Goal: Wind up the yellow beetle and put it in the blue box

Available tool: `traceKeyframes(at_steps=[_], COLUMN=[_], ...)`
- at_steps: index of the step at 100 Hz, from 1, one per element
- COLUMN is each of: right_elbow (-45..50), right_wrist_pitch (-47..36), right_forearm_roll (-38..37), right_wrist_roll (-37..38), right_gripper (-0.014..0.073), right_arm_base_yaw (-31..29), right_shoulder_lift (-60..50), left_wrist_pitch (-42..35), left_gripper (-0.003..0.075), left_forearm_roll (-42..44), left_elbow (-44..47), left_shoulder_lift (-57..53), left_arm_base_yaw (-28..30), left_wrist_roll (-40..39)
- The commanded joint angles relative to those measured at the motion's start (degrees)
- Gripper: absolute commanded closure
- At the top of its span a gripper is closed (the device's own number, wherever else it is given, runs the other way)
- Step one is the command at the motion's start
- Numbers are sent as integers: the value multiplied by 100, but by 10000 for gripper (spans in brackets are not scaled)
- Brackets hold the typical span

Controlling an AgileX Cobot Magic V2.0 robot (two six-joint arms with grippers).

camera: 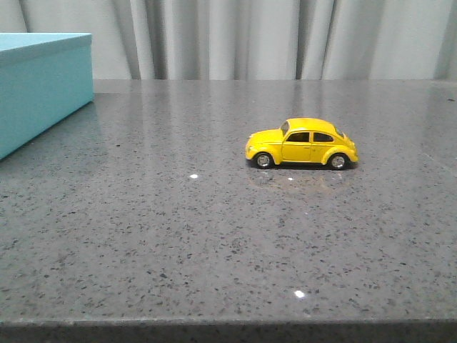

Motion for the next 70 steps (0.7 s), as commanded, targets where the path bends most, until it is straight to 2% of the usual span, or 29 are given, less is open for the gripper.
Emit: traceKeyframes(at_steps=[1, 15, 28, 70], right_elbow=[-555, -1258, -1618, -1488], right_wrist_pitch=[13, 638, 680, -416], right_forearm_roll=[-42, -42, -42, -42], right_wrist_roll=[-32, -32, -32, -32], right_gripper=[355, 355, 356, 356], right_arm_base_yaw=[-2, -2, -2, -2], right_shoulder_lift=[532, 1246, 1588, 1681], left_wrist_pitch=[-327, -90, -115, -583], left_gripper=[351, 352, 352, 352], left_forearm_roll=[-28, -28, -28, -40], left_elbow=[-434, -842, -1057, -1070], left_shoulder_lift=[405, 959, 1345, 1503], left_arm_base_yaw=[-37, -37, -37, -49], left_wrist_roll=[-43, 10, 10, 10])
